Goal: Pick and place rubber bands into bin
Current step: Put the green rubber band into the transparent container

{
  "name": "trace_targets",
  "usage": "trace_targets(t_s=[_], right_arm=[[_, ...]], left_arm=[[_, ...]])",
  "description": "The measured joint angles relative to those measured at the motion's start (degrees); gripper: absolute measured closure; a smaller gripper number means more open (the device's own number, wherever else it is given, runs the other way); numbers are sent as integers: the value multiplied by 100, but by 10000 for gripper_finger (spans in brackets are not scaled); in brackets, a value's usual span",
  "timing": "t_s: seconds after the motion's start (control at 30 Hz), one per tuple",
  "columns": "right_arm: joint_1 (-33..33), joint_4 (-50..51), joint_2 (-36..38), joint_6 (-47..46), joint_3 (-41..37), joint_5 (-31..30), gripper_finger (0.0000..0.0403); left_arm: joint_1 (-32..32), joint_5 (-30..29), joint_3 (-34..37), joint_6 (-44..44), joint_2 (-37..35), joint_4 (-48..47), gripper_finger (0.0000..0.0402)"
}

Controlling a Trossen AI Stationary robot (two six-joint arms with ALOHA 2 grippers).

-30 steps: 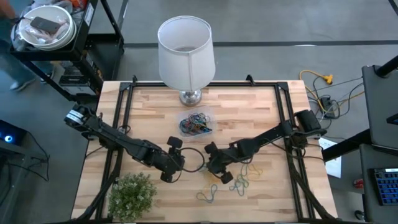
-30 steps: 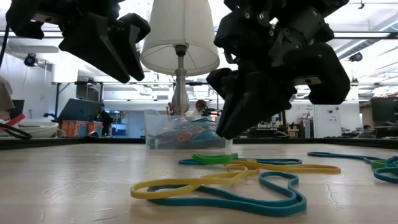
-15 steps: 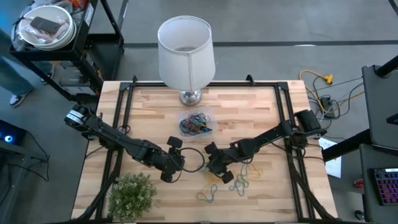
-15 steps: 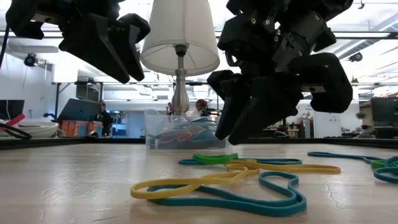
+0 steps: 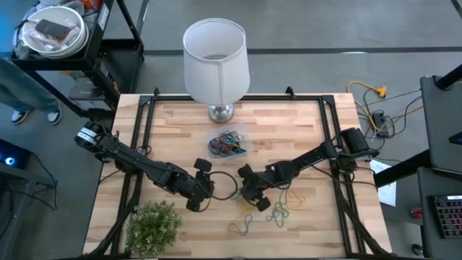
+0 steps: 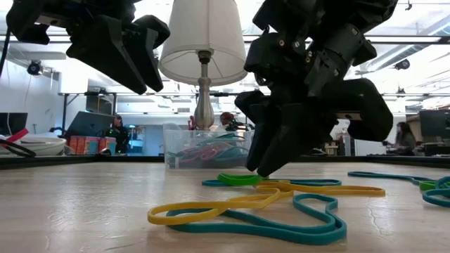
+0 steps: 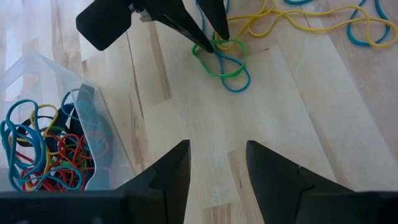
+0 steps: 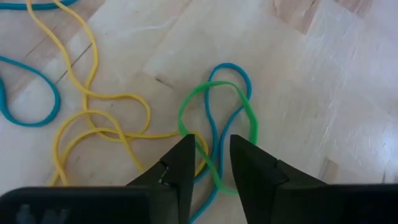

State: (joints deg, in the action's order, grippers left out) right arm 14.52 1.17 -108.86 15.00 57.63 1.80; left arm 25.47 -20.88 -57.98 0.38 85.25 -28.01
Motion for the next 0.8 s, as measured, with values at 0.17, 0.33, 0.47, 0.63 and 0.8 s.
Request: trace_targets(t_s=[0.17,0.33,0.47,0.63,0.8], right_arm=[[2,22,0,-205,0,2,331],[0,42,0,-283,0,10,339],[0,174,-1,-304,0,18,340],[0,181,-2,-304,0,18,339],[-4,201,-2,-292,0,18,349]], left_arm=[[0,1,6,0,0,1,262],[0,1,11,0,0,2,262],[0,1,11,0,0,4,262],[0,0,11,0,0,4,262],[0,0,11,0,0,7,262]])
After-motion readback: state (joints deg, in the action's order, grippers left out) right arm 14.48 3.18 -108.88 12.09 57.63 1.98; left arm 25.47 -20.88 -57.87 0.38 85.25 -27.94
